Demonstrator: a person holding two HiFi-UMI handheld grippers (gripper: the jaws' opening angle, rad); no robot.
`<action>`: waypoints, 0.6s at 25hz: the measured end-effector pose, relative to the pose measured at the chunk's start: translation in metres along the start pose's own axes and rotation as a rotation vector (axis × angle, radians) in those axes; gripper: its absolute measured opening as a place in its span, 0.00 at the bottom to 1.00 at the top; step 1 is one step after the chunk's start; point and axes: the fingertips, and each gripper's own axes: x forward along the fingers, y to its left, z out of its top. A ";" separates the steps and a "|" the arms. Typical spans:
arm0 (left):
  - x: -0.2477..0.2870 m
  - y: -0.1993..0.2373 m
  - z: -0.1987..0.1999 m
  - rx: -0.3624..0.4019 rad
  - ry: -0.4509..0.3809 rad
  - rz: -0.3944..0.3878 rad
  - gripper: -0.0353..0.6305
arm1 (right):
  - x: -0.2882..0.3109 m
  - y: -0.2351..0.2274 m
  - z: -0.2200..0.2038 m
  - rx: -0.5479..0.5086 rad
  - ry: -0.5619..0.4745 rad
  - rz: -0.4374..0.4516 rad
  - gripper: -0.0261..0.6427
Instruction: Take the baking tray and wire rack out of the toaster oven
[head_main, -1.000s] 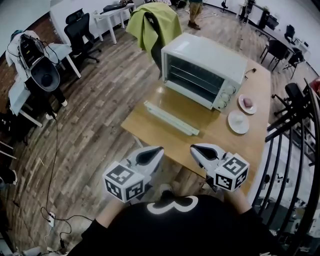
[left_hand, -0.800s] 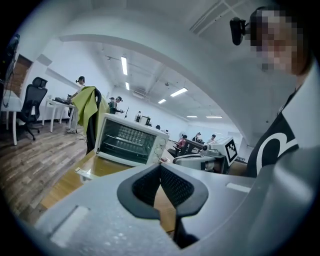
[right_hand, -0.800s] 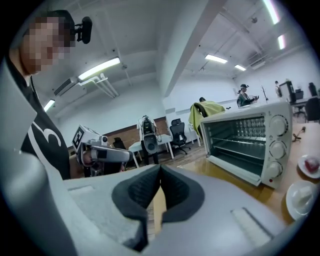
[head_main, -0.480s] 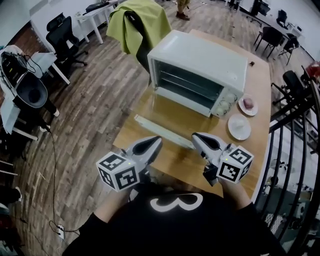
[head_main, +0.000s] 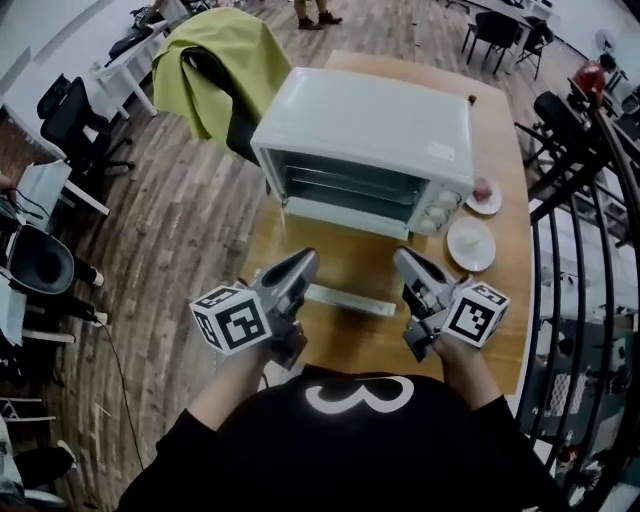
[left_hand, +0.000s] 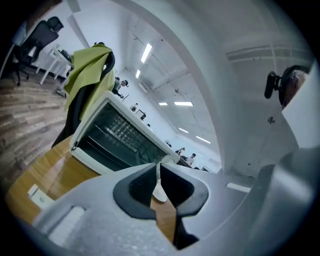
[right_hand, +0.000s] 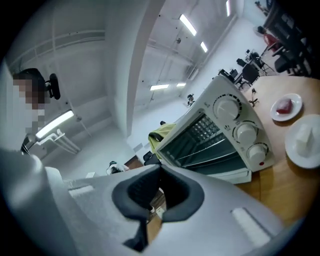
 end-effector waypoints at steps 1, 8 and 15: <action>0.006 0.007 0.006 -0.016 0.003 -0.019 0.08 | 0.003 -0.006 0.004 0.008 -0.023 -0.021 0.04; 0.041 0.062 0.030 -0.239 0.061 -0.128 0.24 | 0.029 -0.041 0.031 0.098 -0.218 -0.131 0.04; 0.075 0.136 0.040 -0.433 0.012 -0.114 0.30 | 0.050 -0.104 0.014 0.308 -0.321 -0.264 0.23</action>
